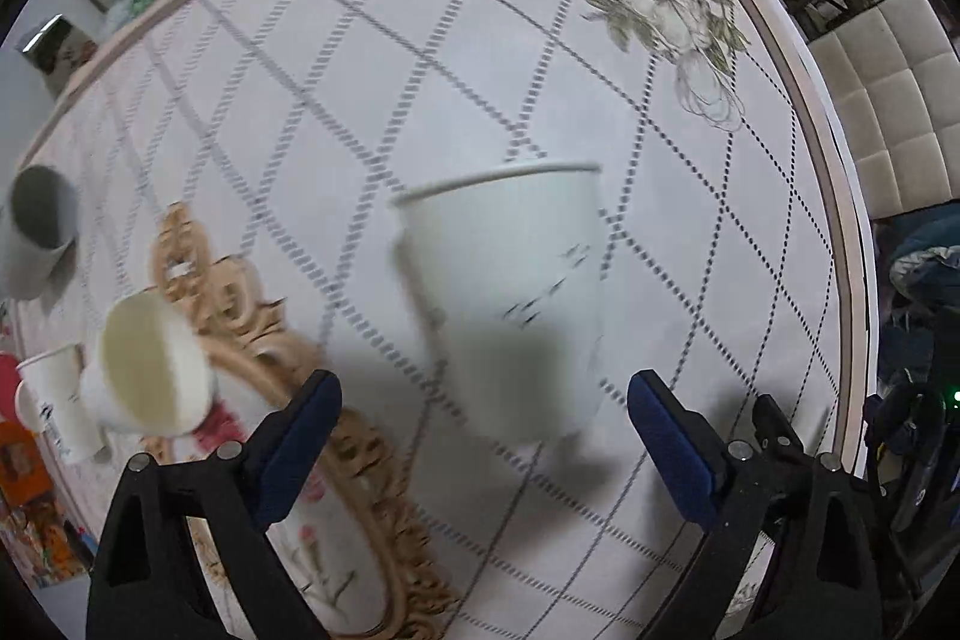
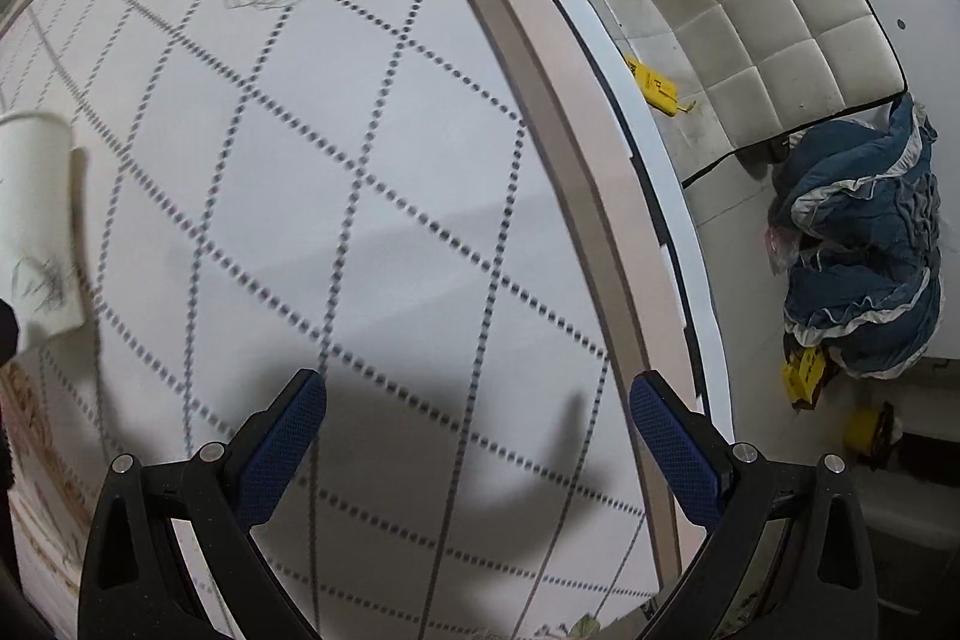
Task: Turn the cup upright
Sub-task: 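Move the left tool toward the white bird-print paper cup, then close the left gripper on the white cup and lift it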
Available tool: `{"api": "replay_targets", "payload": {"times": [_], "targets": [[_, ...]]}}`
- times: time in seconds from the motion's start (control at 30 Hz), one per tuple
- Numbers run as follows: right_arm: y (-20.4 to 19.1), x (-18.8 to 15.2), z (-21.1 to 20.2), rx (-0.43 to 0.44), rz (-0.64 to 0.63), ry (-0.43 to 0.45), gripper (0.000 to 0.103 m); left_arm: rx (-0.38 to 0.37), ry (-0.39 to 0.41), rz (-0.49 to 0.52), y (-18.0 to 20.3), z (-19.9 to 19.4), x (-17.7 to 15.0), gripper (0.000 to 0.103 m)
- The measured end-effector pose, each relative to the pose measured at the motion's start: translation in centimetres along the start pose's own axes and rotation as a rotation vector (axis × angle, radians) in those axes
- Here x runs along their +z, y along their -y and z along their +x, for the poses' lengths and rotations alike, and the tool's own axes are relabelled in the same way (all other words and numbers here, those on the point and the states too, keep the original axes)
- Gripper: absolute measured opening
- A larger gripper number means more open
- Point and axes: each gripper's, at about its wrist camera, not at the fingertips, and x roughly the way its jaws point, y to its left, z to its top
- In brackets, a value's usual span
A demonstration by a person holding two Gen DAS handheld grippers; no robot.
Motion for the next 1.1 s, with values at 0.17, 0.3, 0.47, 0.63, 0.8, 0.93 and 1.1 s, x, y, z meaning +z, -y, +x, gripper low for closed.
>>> {"api": "replay_targets", "payload": {"times": [0.17,0.3,0.47,0.63,0.8,0.93,1.1], "targets": [[1.4,1.3,1.3,0.001,0.014,-0.013,0.102,-0.026,-0.019,0.015,0.8,2.1,1.2,0.058],[2.1,1.5,1.9,0.001,0.017,-0.012,0.102,-0.005,0.008,0.019,0.9,1.9,1.1,0.057],[2.8,1.5,2.3,0.0,0.022,-0.008,0.102,0.008,0.03,0.009,0.4,0.3,0.3,0.057],[1.0,-0.2,0.5,0.015,0.006,0.007,0.102,0.012,0.047,-0.011,-0.9,-1.7,-1.8,0.057],[-1.3,-2.7,-1.7,0.039,-0.016,0.029,0.102,0.018,0.076,-0.026,-3.5,-4.4,-5.9,0.057],[-4.4,-5.8,-3.8,0.055,-0.06,0.046,0.102,0.038,0.091,-0.064,-6.7,-5.1,-9.0,0.057],[-8.4,-10.2,-6.9,0.065,-0.104,0.078,0.102,0.052,0.099,-0.131,-10.6,-6.4,-13.8,0.057]]}}
